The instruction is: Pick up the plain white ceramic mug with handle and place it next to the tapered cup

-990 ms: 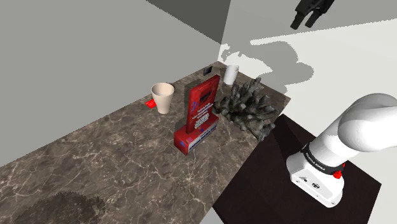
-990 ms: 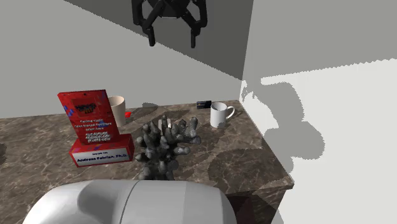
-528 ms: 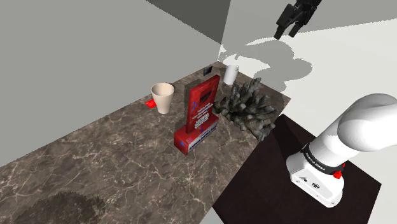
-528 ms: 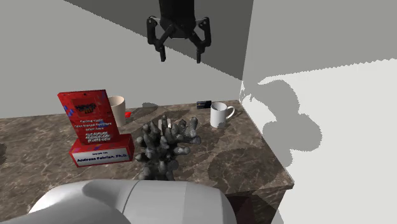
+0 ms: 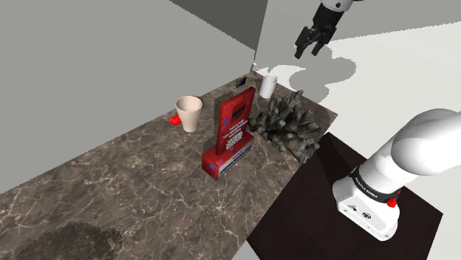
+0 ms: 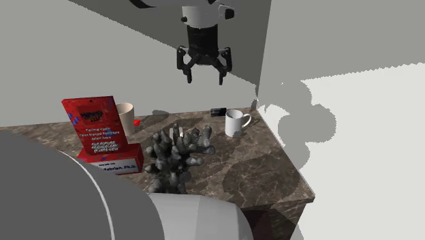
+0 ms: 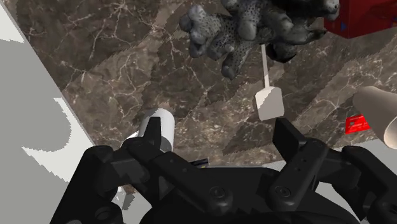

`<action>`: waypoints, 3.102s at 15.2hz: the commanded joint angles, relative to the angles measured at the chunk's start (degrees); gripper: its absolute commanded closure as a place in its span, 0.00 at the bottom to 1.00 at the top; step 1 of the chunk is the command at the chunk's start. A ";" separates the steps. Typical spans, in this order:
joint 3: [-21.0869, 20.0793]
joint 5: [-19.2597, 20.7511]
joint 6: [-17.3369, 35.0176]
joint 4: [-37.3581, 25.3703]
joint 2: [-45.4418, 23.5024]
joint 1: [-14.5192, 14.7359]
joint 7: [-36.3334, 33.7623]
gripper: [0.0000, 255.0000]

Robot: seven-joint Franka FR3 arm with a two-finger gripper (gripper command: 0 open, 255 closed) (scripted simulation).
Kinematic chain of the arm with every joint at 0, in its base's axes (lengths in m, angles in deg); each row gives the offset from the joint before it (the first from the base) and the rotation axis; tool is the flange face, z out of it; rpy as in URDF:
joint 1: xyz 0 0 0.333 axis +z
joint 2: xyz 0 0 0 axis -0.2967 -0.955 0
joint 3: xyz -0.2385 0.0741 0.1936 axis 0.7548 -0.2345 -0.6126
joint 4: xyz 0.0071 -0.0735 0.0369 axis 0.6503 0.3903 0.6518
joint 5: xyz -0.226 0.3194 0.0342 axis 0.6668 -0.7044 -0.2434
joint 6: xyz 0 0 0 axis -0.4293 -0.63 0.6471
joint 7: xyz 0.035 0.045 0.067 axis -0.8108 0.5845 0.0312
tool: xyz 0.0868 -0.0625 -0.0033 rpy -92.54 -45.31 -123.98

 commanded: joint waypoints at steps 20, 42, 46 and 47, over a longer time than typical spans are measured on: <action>2.67 -2.12 28.99 -17.23 -43.72 -2.35 0.67 0.00; 2.22 -3.47 34.27 -22.31 -53.85 -3.42 1.37 1.00; 2.22 -3.47 34.28 -22.30 -53.85 -3.42 1.37 1.00; 2.22 -3.47 34.28 -22.30 -53.85 -3.42 1.37 1.00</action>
